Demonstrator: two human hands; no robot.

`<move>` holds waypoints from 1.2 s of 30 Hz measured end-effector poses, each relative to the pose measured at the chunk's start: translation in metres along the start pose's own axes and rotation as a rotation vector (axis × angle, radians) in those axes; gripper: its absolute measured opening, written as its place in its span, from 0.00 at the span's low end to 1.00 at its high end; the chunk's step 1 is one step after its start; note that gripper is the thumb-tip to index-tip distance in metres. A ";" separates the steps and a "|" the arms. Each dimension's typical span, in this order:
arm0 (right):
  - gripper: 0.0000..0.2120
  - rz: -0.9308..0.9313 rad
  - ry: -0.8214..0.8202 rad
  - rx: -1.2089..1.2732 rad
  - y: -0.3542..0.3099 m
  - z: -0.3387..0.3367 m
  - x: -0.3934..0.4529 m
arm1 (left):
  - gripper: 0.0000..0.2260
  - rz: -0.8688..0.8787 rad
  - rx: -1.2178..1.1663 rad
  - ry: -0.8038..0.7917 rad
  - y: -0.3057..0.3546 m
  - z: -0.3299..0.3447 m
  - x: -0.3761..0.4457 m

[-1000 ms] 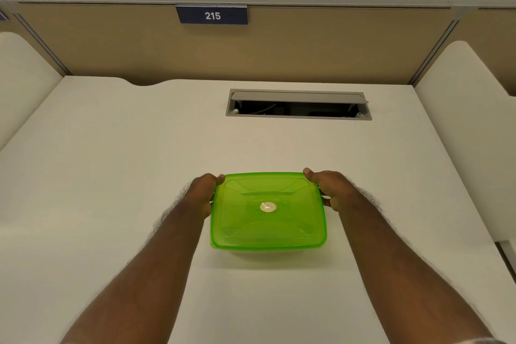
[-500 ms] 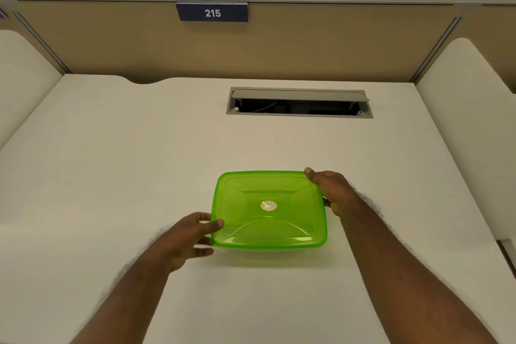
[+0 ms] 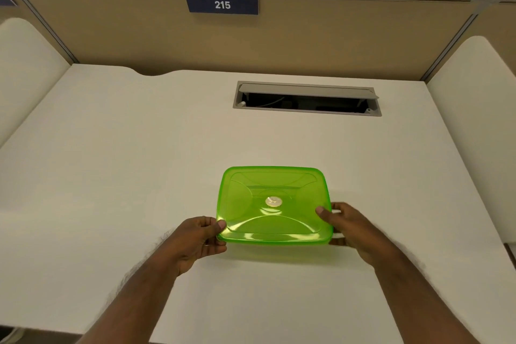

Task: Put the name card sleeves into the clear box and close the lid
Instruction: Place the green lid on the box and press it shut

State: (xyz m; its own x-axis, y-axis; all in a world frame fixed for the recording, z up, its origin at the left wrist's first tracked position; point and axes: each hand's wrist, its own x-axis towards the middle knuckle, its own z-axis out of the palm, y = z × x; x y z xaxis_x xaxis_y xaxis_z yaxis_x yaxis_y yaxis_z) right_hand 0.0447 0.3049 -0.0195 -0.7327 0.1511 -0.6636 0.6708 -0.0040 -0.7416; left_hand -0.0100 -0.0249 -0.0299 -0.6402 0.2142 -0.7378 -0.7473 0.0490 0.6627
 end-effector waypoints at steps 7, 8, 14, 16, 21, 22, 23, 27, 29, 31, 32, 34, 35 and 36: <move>0.20 0.054 -0.045 0.196 0.029 -0.003 -0.025 | 0.12 -0.010 0.005 -0.013 0.000 -0.003 0.002; 0.19 0.057 -0.031 0.214 0.028 -0.002 -0.025 | 0.13 -0.010 0.009 -0.018 0.001 -0.003 0.002; 0.17 0.129 0.016 0.308 0.025 0.002 -0.022 | 0.12 -0.009 0.026 -0.022 0.001 -0.001 0.003; 0.16 0.135 0.031 0.304 0.025 0.003 -0.020 | 0.11 -0.006 0.025 -0.024 0.002 -0.001 0.003; 0.11 0.133 0.044 0.305 0.027 0.004 -0.019 | 0.12 -0.004 0.035 -0.028 0.000 -0.001 0.003; 0.10 0.130 0.028 0.301 0.027 0.002 -0.020 | 0.12 -0.005 0.036 -0.027 0.000 -0.001 0.003; 0.10 0.128 0.001 0.291 0.027 0.000 -0.020 | 0.11 -0.008 0.038 -0.026 0.000 -0.001 0.002; 0.16 0.114 -0.087 0.052 0.017 -0.012 -0.018 | 0.10 -0.039 0.109 -0.015 0.006 0.000 0.002; 0.18 0.051 -0.055 -0.083 0.003 -0.015 -0.011 | 0.11 -0.018 0.237 0.028 0.016 0.001 0.007; 0.17 -0.034 -0.001 -0.111 -0.017 -0.013 -0.001 | 0.13 0.041 0.293 0.086 0.031 0.006 0.017; 0.17 -0.065 0.030 -0.122 -0.027 -0.011 0.006 | 0.13 0.073 0.279 0.110 0.040 0.010 0.023; 0.19 -0.088 0.093 -0.152 -0.046 -0.005 0.021 | 0.12 0.115 0.228 0.148 0.059 0.019 0.035; 0.20 -0.084 0.114 -0.154 -0.053 -0.001 0.029 | 0.13 0.126 0.210 0.166 0.067 0.022 0.042; 0.21 -0.071 0.132 -0.138 -0.058 0.002 0.035 | 0.15 0.129 0.202 0.181 0.074 0.026 0.048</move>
State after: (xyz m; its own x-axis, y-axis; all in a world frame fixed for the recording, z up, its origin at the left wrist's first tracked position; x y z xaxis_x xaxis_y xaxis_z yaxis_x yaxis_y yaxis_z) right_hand -0.0201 0.3090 0.0001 -0.7631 0.2743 -0.5852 0.6344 0.1449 -0.7593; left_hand -0.0917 0.0139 -0.0130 -0.7625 0.0544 -0.6447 -0.6188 0.2300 0.7512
